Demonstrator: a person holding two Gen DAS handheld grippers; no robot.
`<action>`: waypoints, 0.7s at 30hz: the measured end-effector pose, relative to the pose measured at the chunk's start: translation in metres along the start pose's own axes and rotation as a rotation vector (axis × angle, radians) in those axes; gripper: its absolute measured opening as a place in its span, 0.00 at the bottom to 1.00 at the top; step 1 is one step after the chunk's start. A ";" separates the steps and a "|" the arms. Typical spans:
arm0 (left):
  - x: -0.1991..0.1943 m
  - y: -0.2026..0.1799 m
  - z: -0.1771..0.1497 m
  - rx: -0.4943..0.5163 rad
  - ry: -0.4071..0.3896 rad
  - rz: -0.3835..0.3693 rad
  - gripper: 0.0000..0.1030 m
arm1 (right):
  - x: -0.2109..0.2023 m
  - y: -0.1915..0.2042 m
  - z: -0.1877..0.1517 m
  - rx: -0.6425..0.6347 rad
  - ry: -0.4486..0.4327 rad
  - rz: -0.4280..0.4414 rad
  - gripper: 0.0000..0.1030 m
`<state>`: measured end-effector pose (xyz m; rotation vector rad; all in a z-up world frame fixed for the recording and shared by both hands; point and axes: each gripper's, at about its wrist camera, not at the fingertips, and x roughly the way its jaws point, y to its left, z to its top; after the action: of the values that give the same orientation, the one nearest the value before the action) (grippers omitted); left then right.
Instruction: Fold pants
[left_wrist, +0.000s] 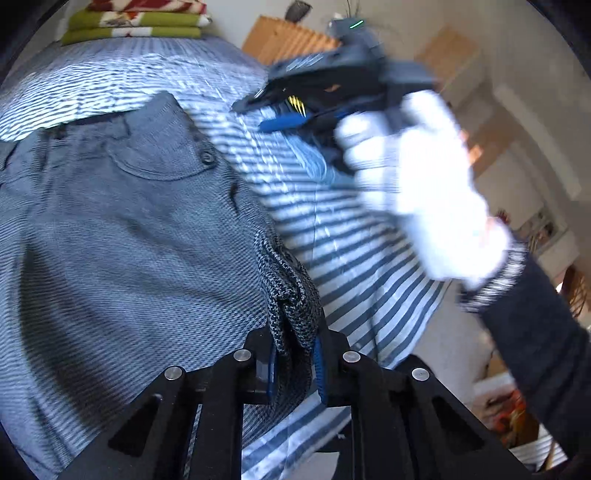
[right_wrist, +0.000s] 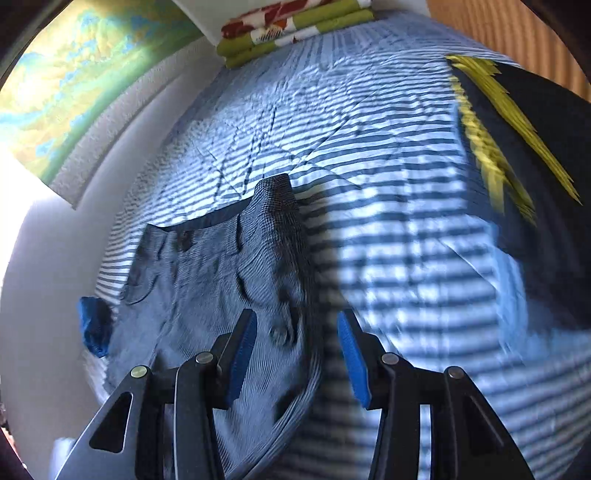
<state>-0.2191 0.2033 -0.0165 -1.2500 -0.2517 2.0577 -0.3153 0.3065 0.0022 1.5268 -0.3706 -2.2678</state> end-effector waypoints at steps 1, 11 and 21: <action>-0.005 0.001 -0.003 -0.006 -0.004 -0.002 0.14 | 0.009 0.002 0.005 -0.003 0.005 -0.014 0.41; -0.027 0.023 -0.016 -0.072 -0.025 -0.064 0.11 | 0.088 0.024 0.044 0.008 0.100 -0.120 0.16; -0.126 0.054 -0.061 -0.184 -0.229 -0.076 0.09 | 0.043 0.088 0.058 0.054 0.000 -0.158 0.10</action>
<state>-0.1576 0.0702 0.0138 -1.0901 -0.5967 2.1497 -0.3689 0.2086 0.0248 1.6359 -0.3234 -2.3951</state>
